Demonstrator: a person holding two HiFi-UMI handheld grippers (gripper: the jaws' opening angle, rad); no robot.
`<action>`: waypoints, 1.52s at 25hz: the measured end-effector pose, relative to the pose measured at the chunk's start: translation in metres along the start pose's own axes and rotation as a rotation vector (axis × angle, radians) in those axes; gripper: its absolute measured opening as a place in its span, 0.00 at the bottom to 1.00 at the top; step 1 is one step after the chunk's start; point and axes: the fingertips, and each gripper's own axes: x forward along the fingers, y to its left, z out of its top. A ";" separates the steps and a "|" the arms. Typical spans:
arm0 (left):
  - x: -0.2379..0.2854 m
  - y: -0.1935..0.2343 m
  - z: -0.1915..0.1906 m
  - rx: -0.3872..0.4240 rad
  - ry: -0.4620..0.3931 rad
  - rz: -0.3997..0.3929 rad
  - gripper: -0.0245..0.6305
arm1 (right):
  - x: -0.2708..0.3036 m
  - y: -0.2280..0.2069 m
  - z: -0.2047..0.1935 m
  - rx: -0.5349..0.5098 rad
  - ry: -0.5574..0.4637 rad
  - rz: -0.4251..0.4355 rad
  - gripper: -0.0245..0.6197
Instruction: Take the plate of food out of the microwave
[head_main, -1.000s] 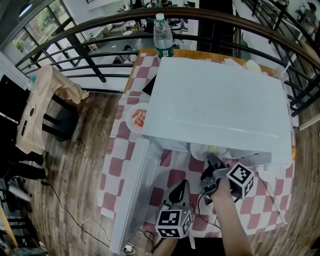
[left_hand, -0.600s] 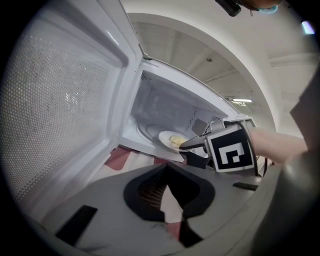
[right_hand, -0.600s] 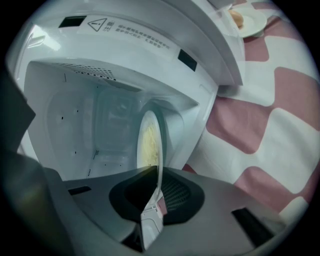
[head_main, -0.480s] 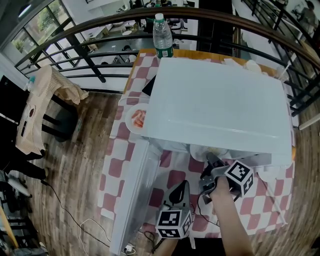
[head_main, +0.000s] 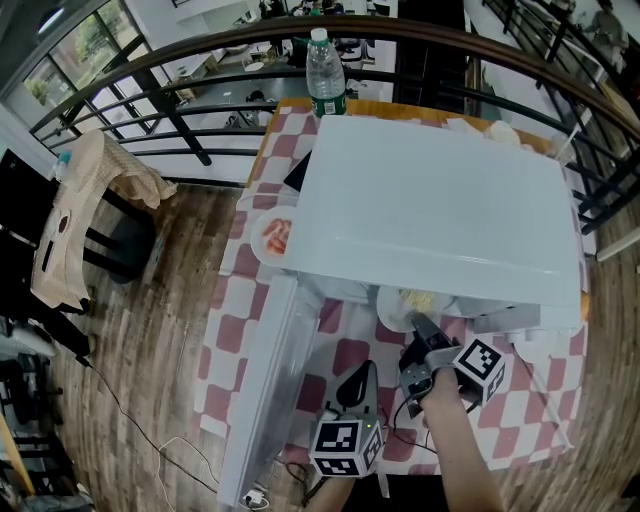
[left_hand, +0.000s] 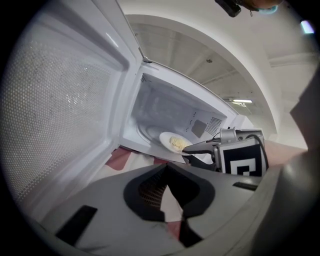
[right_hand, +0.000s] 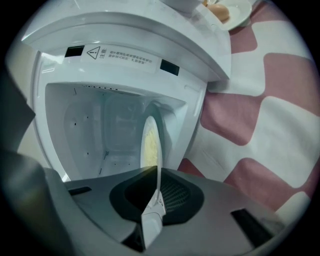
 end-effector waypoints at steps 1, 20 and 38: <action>-0.001 0.000 0.000 0.001 -0.001 0.000 0.06 | -0.001 0.001 -0.001 -0.009 0.002 0.007 0.08; -0.026 -0.008 0.013 0.007 -0.060 0.016 0.06 | -0.070 0.013 -0.020 -0.074 0.049 0.006 0.08; -0.064 -0.020 0.018 0.004 -0.103 0.033 0.06 | -0.130 -0.002 -0.052 -0.106 0.130 -0.005 0.08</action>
